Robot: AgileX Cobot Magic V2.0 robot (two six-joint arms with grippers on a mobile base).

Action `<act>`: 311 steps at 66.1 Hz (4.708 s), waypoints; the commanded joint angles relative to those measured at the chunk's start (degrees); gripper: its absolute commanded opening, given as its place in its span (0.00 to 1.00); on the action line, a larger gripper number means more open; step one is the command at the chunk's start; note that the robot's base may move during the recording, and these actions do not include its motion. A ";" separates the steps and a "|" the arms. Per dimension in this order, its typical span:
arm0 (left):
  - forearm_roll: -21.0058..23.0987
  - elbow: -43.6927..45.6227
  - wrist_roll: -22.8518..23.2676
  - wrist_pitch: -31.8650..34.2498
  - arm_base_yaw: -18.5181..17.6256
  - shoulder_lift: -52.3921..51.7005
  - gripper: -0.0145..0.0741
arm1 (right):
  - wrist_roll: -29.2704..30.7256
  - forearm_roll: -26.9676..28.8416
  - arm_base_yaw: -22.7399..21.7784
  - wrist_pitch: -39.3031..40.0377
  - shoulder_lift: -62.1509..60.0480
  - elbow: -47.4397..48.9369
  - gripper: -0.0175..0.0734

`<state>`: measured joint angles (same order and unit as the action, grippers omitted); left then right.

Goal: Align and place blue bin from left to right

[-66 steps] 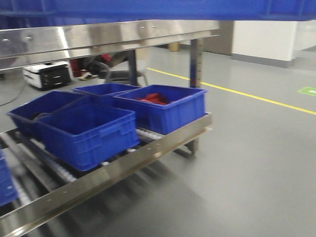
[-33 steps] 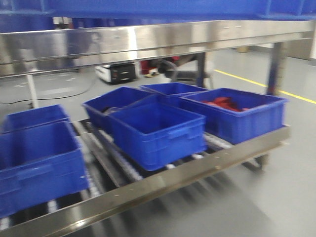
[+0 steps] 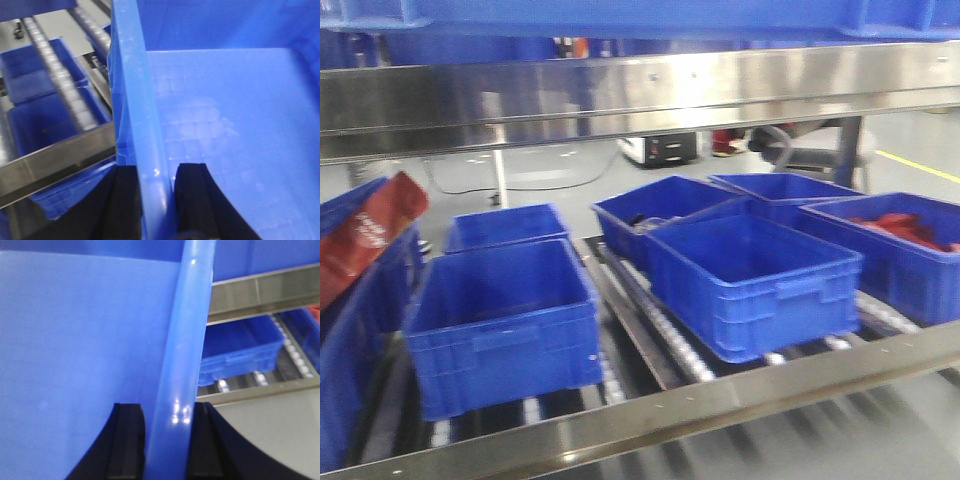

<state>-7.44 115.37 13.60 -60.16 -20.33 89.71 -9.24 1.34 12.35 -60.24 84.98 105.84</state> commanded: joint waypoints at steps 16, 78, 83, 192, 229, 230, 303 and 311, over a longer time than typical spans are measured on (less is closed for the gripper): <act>-1.96 0.89 -0.88 4.55 -0.03 -0.75 0.04 | 1.14 0.70 0.22 5.49 -1.58 0.99 0.12; -1.96 0.89 -0.88 4.67 -0.03 -0.75 0.04 | 1.14 0.70 0.22 5.49 -1.58 0.99 0.12; -1.96 0.89 -0.88 4.67 -0.03 -0.75 0.04 | 1.14 0.70 0.22 5.49 -1.58 0.99 0.12; -1.96 0.89 -0.88 4.67 -0.03 -0.75 0.04 | 1.14 0.70 0.22 5.49 -1.58 0.99 0.12; -1.96 0.89 -0.88 5.28 -0.03 -0.75 0.04 | 1.14 0.74 0.22 6.78 -1.58 0.99 0.12; -1.96 0.89 -0.88 5.28 -0.03 -0.75 0.04 | 1.14 0.74 0.22 6.88 -1.46 0.99 0.12; -4.56 0.89 0.60 -0.35 -0.03 13.42 0.48 | 3.77 -2.48 -3.27 9.54 13.60 0.99 0.74; -4.56 0.89 0.60 -0.35 -0.03 13.42 0.81 | 3.77 -3.24 -3.27 9.05 12.60 1.10 0.81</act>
<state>-11.93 115.70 14.67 -61.34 -20.33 104.06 -5.94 -0.64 9.40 -51.80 99.19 106.38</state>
